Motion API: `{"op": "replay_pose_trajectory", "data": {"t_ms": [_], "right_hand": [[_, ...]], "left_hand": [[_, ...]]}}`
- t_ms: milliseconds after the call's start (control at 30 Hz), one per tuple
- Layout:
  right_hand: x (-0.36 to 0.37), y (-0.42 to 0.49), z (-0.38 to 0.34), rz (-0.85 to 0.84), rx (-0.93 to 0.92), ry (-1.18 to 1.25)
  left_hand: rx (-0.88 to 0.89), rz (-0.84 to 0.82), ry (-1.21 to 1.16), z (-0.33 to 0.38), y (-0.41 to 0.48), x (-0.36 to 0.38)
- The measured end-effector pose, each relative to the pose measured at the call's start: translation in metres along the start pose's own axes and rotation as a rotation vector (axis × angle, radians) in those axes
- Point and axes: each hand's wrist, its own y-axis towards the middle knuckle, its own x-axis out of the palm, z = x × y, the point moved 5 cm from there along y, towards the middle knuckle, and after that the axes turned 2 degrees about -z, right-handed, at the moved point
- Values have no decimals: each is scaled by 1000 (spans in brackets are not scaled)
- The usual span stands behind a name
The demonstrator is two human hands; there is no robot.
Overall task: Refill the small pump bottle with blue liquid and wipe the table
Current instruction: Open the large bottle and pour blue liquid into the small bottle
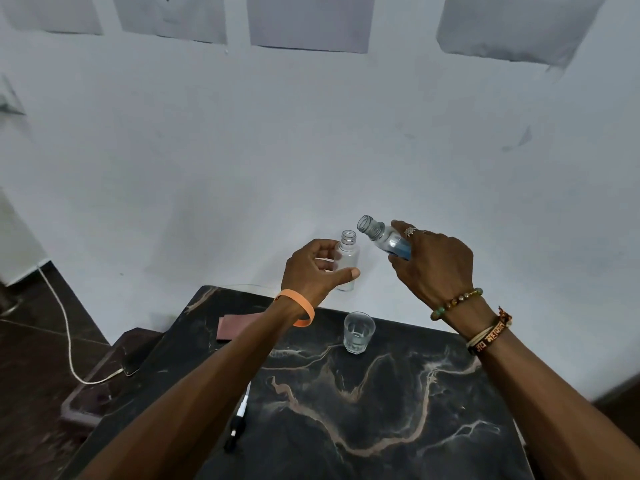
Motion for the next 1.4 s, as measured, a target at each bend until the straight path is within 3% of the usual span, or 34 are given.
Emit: {"op": "replay_pose_trajectory", "data": {"t_ms": [500, 1400], "right_hand": [[-16, 6, -8, -3, -71, -143], [-28, 4, -17, -18, -98, -170]], "left_hand": [[21, 2, -6, 10, -9, -10], [35, 1, -34, 11, -13, -10]]}}
